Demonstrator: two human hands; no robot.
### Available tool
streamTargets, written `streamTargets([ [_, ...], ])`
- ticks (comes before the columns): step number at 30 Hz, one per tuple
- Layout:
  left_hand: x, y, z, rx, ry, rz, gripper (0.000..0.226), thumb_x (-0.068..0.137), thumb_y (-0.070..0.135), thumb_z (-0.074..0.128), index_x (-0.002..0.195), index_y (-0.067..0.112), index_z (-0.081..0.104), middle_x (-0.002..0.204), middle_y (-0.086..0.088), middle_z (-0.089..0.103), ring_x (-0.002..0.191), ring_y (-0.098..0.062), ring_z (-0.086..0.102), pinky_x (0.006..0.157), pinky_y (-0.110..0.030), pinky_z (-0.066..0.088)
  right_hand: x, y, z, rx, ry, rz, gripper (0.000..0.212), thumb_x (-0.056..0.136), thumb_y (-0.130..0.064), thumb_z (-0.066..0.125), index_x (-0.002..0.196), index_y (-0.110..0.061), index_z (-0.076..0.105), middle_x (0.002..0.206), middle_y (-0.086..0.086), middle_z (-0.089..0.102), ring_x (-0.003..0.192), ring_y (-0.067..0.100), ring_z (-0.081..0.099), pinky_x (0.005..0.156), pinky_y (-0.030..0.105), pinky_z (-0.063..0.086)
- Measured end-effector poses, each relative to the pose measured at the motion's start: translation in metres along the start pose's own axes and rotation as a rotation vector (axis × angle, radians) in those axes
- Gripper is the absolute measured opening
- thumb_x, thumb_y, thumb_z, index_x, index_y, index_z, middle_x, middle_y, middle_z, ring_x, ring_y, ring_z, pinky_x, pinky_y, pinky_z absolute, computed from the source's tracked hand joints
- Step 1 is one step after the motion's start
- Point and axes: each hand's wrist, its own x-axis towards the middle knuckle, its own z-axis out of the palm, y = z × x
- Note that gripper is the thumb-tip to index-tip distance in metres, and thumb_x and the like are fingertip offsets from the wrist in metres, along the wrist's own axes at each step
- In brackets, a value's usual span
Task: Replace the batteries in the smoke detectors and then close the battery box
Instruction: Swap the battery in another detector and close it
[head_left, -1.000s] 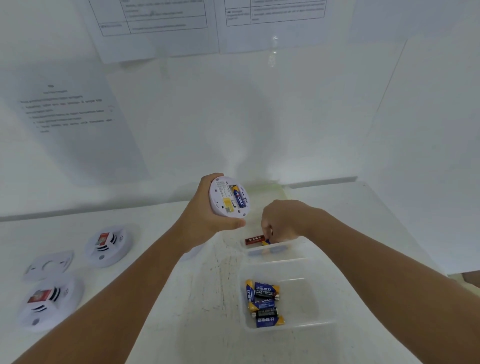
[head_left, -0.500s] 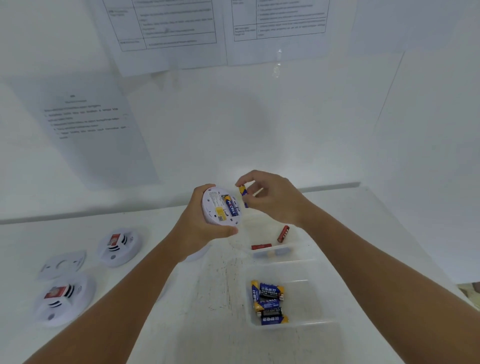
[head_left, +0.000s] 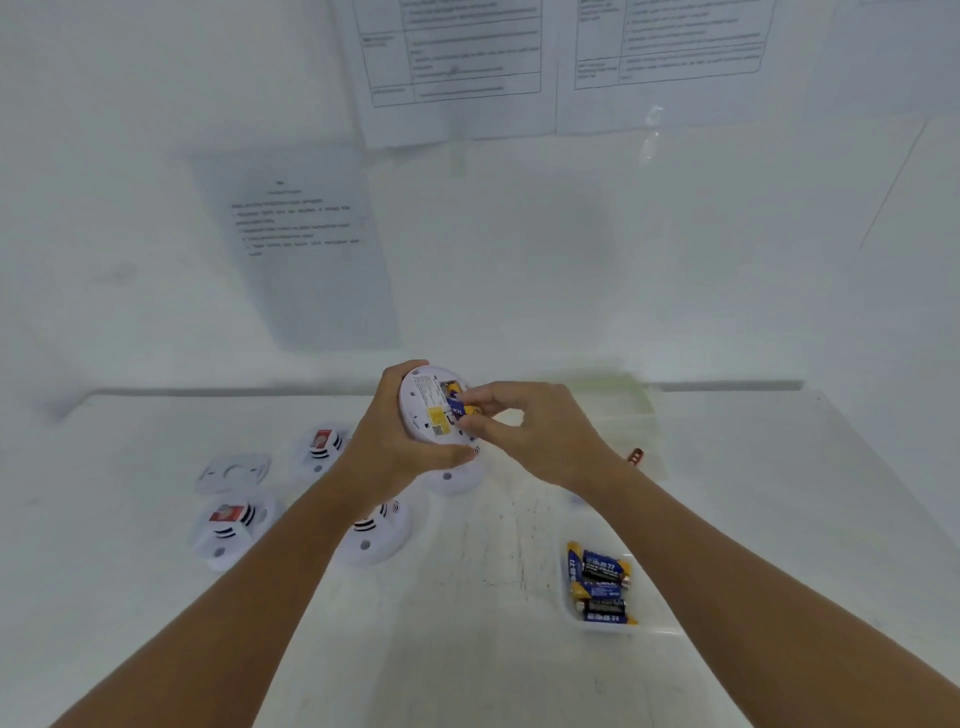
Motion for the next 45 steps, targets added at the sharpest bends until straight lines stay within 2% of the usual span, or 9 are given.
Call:
streamTargets([
  [3,-0.016,0.001,-0.023,-0.02,0.019,-0.025,0.092,0.066,-0.01,0.091,0.137,0.025,0.045,0.123,-0.003,0.066,0.11,-0.02,0.07,0.083,-0.033,0.062,0.008,-0.014,0.009,-0.101,-0.162,-0.041,0.03,0.093,-0.037,0.074,0.123,-0.032,0.075,0.119,-0.014,0.073,0.091,-0.022,0.057,0.081,0.002,0.041],
  [7,-0.035,-0.003,-0.056,0.001,0.009,-0.053,0.093,0.063,-0.012,0.091,0.135,0.028,0.047,0.123,-0.003,0.066,0.11,-0.023,0.07,0.086,-0.041,0.063,0.021,-0.031,0.039,-0.05,-0.177,-0.033,0.024,0.088,-0.031,0.08,0.112,-0.033,0.079,0.111,-0.013,0.075,0.095,0.001,0.066,0.083,0.024,0.055],
  [9,-0.042,-0.004,-0.075,0.006,-0.01,-0.049,0.095,0.062,-0.014,0.09,0.137,0.024,0.046,0.123,-0.004,0.066,0.11,-0.022,0.07,0.084,-0.041,0.063,0.026,-0.04,0.056,-0.002,-0.171,-0.025,0.027,0.081,-0.031,0.086,0.107,-0.032,0.078,0.103,-0.013,0.071,0.097,0.002,0.063,0.083,0.023,0.052],
  [12,-0.051,-0.005,-0.107,0.038,-0.029,-0.034,0.093,0.063,-0.013,0.091,0.137,0.021,0.046,0.124,-0.003,0.063,0.11,-0.014,0.069,0.079,-0.031,0.062,0.037,-0.057,0.078,0.016,-0.146,0.016,0.044,0.07,-0.033,0.093,0.107,-0.031,0.07,0.098,-0.012,0.066,0.094,0.004,0.061,0.073,0.014,0.047],
  [18,-0.06,-0.013,-0.178,0.146,-0.093,-0.019,0.096,0.061,-0.002,0.096,0.136,0.03,0.046,0.121,0.008,0.062,0.113,-0.011,0.064,0.084,-0.032,0.062,0.065,-0.099,0.131,0.065,-0.196,0.185,0.077,0.055,-0.031,0.101,0.117,-0.033,0.057,0.103,0.0,0.063,0.096,0.017,0.064,0.081,0.032,0.057],
  [24,-0.069,-0.031,-0.24,0.105,-0.115,-0.036,0.1,0.057,0.001,0.098,0.138,0.028,0.047,0.122,0.003,0.064,0.115,-0.018,0.065,0.086,-0.039,0.063,0.094,-0.132,0.181,0.062,-0.254,0.313,0.095,0.048,-0.028,0.104,0.125,-0.034,0.048,0.109,0.003,0.058,0.096,0.018,0.063,0.074,0.034,0.059],
  [32,-0.072,-0.06,-0.296,0.036,-0.1,-0.047,0.095,0.062,-0.007,0.094,0.138,0.026,0.047,0.123,0.002,0.063,0.114,-0.02,0.066,0.085,-0.041,0.063,0.119,-0.15,0.24,0.021,-0.217,0.282,0.088,0.055,-0.031,0.102,0.126,-0.032,0.049,0.104,-0.002,0.058,0.091,0.015,0.061,0.071,0.026,0.046],
  [38,-0.066,-0.076,-0.33,-0.025,0.079,-0.031,0.097,0.064,-0.015,0.089,0.142,0.022,0.043,0.13,0.002,0.06,0.115,-0.011,0.065,0.082,-0.031,0.062,0.139,-0.131,0.263,0.057,-0.177,0.31,0.052,0.084,-0.052,0.079,0.128,-0.031,0.058,0.105,-0.002,0.065,0.095,0.01,0.063,0.07,0.021,0.043],
  [45,-0.069,-0.089,-0.34,0.007,0.153,-0.105,0.098,0.064,-0.014,0.09,0.141,0.025,0.044,0.124,0.011,0.062,0.112,-0.007,0.066,0.085,-0.035,0.062,0.173,-0.089,0.308,-0.56,-0.626,0.158,0.061,0.088,-0.049,0.075,0.141,-0.023,0.059,0.139,-0.003,0.058,0.125,0.017,0.054,0.106,0.034,0.043],
])
